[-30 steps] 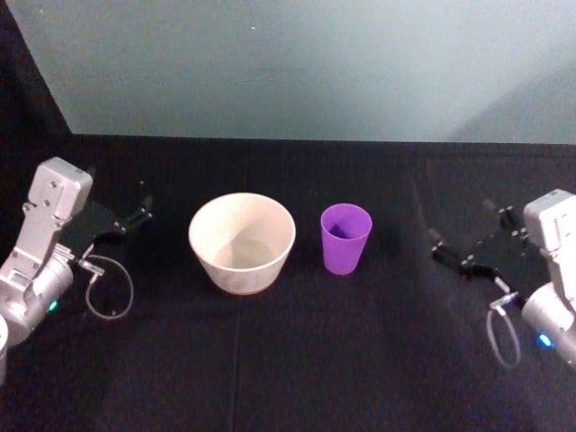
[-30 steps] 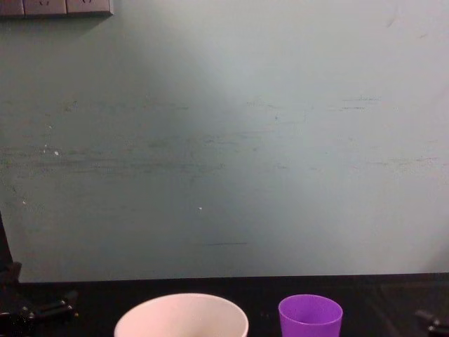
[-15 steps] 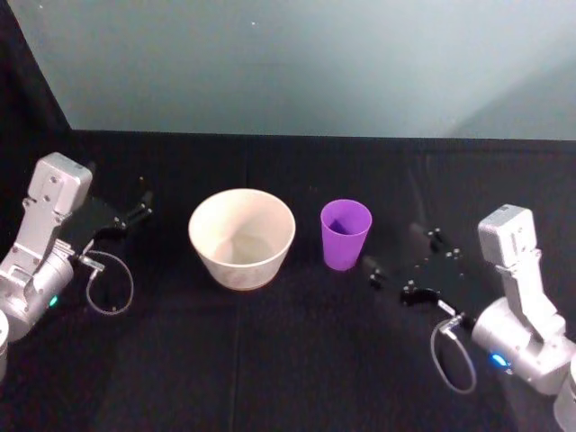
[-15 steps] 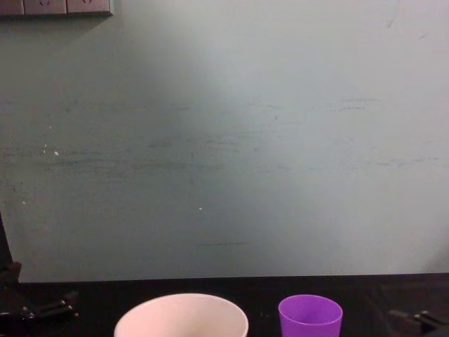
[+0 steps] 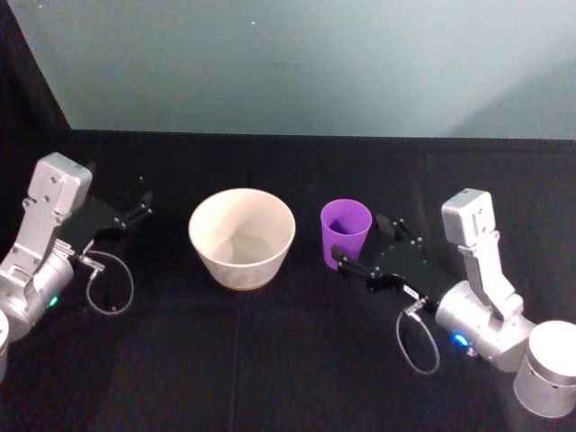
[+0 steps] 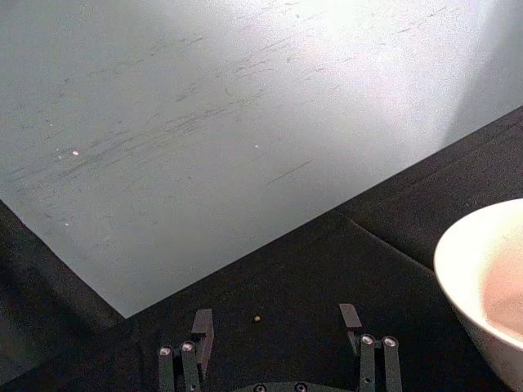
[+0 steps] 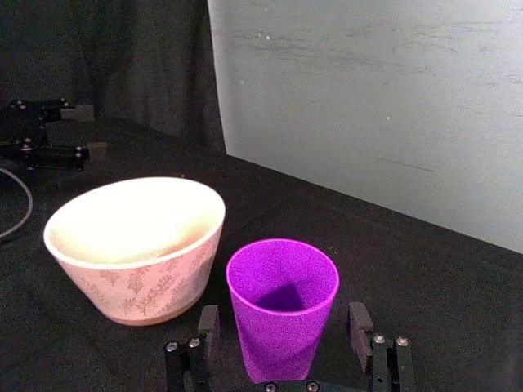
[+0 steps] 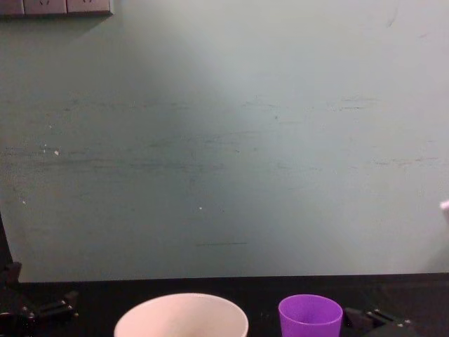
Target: Pick up the cup and pour the mung beans from the cup into the bowl.
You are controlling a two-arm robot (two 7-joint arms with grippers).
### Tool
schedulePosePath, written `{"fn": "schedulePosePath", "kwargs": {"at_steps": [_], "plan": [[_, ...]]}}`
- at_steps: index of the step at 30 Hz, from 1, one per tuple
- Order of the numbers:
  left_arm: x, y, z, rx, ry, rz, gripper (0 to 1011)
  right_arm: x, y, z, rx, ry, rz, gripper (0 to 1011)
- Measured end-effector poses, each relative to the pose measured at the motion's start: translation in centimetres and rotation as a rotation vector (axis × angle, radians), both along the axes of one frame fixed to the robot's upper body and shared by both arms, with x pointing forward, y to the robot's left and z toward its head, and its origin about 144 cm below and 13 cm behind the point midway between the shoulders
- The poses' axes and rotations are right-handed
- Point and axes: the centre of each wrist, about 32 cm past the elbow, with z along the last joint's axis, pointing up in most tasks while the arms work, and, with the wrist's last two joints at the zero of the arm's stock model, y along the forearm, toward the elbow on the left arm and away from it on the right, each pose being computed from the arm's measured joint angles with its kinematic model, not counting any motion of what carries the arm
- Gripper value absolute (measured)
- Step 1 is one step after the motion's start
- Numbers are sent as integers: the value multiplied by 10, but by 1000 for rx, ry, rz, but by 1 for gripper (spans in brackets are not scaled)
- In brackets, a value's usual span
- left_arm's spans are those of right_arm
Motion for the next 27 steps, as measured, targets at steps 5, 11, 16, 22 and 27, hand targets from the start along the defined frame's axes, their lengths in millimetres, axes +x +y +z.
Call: {"fn": "schedulePosePath", "kwargs": {"at_steps": [5, 11, 16, 22, 27], "plan": [[0, 0, 0, 0, 0, 0, 1000, 10, 8, -2, 7, 6, 3, 1000], [0, 0, 0, 0, 0, 0, 1000, 17, 13, -6, 14, 13, -1, 1000], [0, 0, 0, 0, 0, 0, 1000, 18, 14, -8, 28, 10, -3, 954], [0, 0, 0, 0, 0, 0, 1000, 18, 14, -9, 41, 7, -5, 805], [0, 0, 0, 0, 0, 0, 1000, 18, 14, -8, 48, 4, -5, 756]]}}
